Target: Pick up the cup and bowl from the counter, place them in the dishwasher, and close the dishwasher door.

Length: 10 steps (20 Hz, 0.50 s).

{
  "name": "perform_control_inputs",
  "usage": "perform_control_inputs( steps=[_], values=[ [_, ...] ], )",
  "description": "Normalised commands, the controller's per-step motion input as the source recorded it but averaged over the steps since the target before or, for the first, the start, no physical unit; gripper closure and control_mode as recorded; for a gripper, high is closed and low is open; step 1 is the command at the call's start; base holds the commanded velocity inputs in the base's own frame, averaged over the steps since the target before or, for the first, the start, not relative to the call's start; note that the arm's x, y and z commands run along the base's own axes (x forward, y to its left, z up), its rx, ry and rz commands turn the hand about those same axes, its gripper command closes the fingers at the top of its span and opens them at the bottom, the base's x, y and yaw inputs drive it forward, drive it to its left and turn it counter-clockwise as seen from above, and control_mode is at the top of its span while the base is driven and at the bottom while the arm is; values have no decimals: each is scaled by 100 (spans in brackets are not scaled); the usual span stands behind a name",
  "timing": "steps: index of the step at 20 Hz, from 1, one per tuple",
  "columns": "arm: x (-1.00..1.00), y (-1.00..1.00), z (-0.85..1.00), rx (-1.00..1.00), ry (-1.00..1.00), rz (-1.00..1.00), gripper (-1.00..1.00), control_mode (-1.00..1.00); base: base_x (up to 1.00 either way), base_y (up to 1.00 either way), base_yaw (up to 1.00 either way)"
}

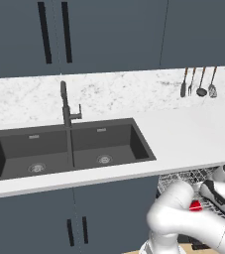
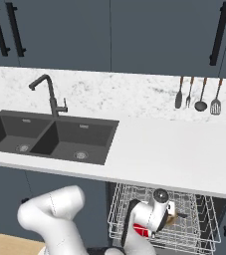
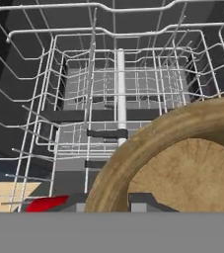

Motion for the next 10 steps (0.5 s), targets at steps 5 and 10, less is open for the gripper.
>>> perform_control_inputs(
  steps=[5, 10],
  values=[
    [32, 7, -41, 0, 4, 0, 100, -100, 0, 0, 0],
    [13, 7, -37, 2, 0, 0, 100, -100, 0, 0, 0]
  ],
)
